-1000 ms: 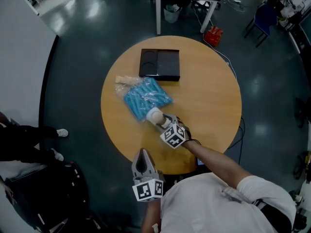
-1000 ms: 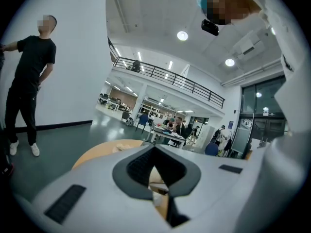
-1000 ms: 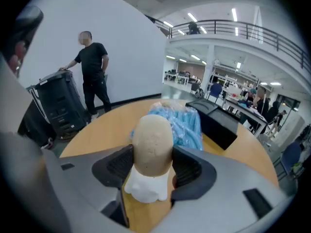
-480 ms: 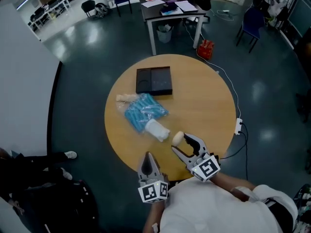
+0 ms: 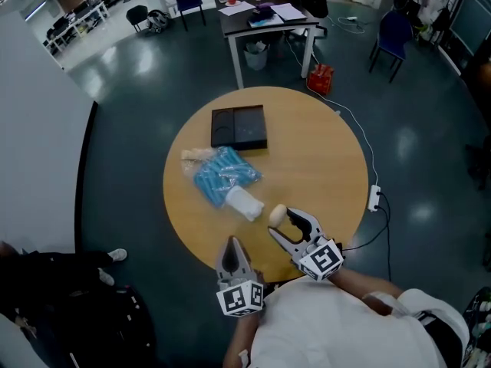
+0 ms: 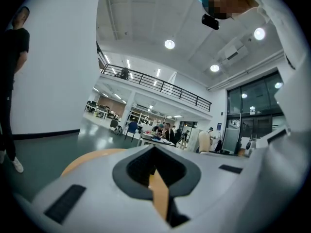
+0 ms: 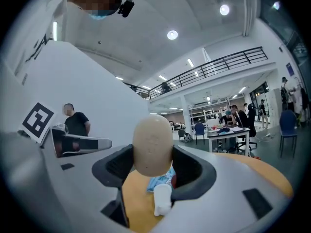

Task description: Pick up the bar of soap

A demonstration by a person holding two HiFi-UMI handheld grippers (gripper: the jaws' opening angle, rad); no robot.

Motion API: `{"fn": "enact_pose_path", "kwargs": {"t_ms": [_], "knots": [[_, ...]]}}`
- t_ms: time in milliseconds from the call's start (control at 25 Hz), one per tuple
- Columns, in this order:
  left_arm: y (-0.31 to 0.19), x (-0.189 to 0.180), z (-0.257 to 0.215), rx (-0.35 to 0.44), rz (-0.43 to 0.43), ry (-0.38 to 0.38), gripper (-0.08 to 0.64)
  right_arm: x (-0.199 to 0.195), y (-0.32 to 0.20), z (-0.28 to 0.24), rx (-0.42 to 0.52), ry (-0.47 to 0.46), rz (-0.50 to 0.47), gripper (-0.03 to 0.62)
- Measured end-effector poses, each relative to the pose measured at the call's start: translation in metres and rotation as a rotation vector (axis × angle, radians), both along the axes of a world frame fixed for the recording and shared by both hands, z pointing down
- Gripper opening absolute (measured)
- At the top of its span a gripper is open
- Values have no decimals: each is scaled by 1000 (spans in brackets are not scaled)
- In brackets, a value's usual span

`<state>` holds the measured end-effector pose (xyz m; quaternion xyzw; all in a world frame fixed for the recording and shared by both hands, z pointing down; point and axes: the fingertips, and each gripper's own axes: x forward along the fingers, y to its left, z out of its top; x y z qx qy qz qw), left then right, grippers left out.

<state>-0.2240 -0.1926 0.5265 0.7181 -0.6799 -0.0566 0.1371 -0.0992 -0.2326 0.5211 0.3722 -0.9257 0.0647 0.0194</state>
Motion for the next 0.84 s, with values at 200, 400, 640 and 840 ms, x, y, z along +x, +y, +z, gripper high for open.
{"fn": "enact_pose_path", "kwargs": {"t_ms": [200,400,640,840], "knots": [[0,-1,1,2,-1,-1,5,-1,0,1,2,-2,-7,259],[2,1,1,2,-4,2,5,-2,2,1,3,-5,-17,259],[4,6,-1,9,4,-4,5,-1,6,0,5,-4,-27,259],[2,6,-4,6,-4,-1,5,0,4,-2,5,3,-27,259]]}}
